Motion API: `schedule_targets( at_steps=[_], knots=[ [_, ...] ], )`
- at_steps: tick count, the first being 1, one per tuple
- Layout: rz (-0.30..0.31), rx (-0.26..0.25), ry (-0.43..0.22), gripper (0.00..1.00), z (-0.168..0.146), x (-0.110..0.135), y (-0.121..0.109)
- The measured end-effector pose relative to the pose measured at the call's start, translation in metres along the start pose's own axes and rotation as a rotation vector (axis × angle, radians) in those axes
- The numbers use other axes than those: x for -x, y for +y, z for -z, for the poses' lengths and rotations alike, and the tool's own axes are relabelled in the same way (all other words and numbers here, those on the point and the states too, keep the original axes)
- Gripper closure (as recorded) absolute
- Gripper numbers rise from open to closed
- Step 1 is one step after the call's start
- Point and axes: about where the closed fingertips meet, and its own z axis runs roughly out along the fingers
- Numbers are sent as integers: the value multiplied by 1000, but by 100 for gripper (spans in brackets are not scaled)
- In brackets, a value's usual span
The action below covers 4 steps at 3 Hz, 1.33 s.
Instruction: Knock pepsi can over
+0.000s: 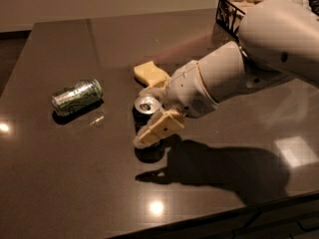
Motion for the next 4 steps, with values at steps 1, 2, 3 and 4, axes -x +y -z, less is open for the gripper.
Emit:
schedule_targets(
  at_steps=[1,2,3,4],
  knots=[
    [-15,-5,-22,49,2,2,-6],
    [-45,4,-1,72,13,6,-9],
    [-74,11,114,95,35,8,-11],
    [-107,27,313,100,48,-13,-12]
  ],
)
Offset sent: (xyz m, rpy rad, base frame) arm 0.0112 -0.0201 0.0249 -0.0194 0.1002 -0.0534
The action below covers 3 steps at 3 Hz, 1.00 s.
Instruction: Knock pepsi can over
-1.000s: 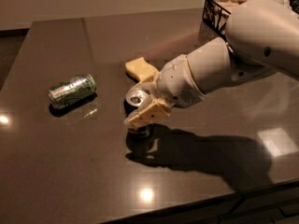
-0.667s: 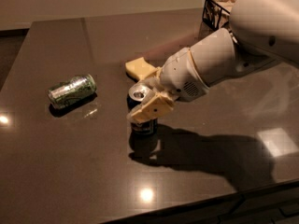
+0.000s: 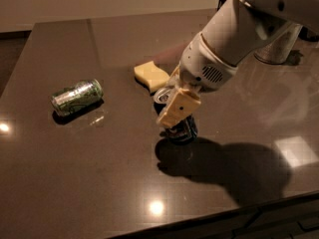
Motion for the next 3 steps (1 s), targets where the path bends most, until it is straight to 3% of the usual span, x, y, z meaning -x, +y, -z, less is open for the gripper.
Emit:
schedule_targets(
  at_steps=[1,2,3],
  knots=[
    [-6,-28,188,100,0,-20,-8],
    [-1,-51,324,83,2,-35,-21],
    [9,-47,423,59,-2,-44,-36]
  ],
)
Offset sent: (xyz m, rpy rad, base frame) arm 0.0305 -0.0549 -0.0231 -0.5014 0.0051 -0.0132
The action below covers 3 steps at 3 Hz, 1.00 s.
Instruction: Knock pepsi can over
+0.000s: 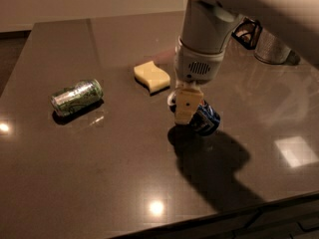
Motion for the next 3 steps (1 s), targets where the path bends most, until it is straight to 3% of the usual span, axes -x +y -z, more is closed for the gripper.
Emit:
schedule_targets(
  at_steps=[2,3],
  knots=[
    [31,28,66,13,-14,6,-20],
    [33,11,51,0,-15,11,-23]
  ],
)
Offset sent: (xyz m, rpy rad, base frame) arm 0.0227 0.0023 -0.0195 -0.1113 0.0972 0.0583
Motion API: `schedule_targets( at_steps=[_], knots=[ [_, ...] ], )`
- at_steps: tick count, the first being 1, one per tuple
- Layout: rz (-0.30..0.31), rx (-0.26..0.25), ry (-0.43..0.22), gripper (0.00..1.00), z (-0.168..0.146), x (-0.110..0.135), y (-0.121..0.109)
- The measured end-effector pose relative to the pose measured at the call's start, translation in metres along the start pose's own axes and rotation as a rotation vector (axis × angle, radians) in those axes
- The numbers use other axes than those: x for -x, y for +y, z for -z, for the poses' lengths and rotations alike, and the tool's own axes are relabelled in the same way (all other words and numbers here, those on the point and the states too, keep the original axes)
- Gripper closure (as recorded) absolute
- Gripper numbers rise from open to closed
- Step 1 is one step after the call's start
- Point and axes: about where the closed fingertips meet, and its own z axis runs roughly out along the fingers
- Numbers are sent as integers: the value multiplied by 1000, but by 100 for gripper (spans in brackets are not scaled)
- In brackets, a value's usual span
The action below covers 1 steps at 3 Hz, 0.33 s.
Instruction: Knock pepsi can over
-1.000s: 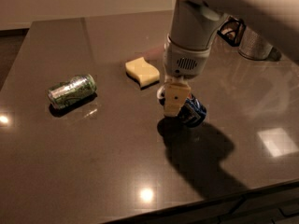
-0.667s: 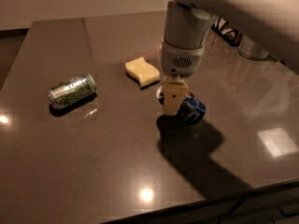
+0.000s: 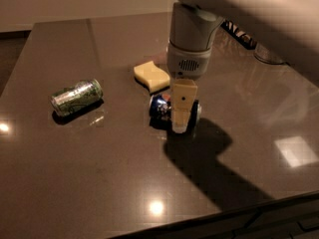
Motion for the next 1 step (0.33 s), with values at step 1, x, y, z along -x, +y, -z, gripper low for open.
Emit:
schedule_targets(
  at_steps=[1],
  knots=[
    [0,0,0,0,0,0,0]
  ],
)
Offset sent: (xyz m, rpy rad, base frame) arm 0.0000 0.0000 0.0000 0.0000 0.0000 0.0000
